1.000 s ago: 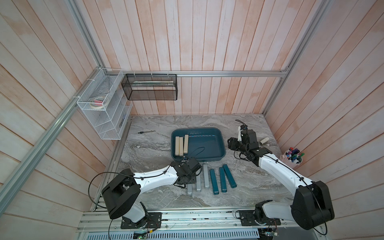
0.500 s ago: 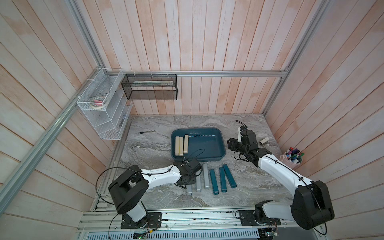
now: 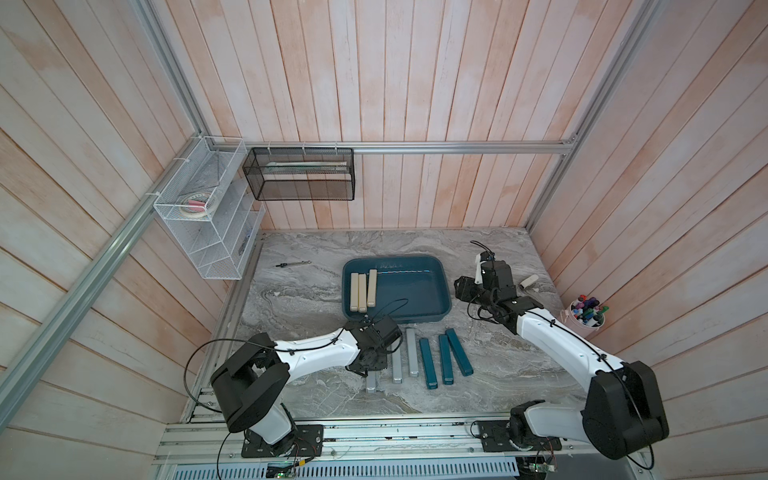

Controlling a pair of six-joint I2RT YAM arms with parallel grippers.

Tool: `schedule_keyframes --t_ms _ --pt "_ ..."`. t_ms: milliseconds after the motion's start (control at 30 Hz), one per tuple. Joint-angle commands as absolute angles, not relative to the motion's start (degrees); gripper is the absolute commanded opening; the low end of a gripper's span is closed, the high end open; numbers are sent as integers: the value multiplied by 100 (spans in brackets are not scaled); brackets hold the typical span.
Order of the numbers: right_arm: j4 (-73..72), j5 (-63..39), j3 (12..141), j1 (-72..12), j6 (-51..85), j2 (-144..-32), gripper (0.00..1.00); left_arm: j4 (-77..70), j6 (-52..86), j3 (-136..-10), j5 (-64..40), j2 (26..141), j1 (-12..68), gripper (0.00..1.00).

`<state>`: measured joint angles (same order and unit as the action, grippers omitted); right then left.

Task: Put the pruning pliers into the storage box
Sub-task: Pick up the pruning pliers from the center of the board, then place the pruning pliers in the storage box.

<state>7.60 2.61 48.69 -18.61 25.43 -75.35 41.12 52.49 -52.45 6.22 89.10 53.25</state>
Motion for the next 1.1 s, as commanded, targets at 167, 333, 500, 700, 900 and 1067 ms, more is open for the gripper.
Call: schedule_keyframes --t_ms 167,333,500,700,900,1067 --pt "870 220 5093 -1885 2525 -7527 61 5042 4699 -6823 694 8637 4913 29" --pt "850 247 5016 -1870 2486 -7358 61 4976 3955 -8036 753 9207 4380 29" --pt "946 111 4999 -1823 2466 -7248 61 4768 3312 -9211 677 10081 3877 29" --pt "1004 1 4870 -1814 2488 -6989 62 4705 2837 -10322 662 11329 3506 29" --pt "1197 187 4812 -1827 2452 -6841 62 4549 2755 -11054 690 12270 3341 29" --pt "1242 192 4778 -1823 2410 -6772 61 4510 2760 -11361 693 12811 3228 29"
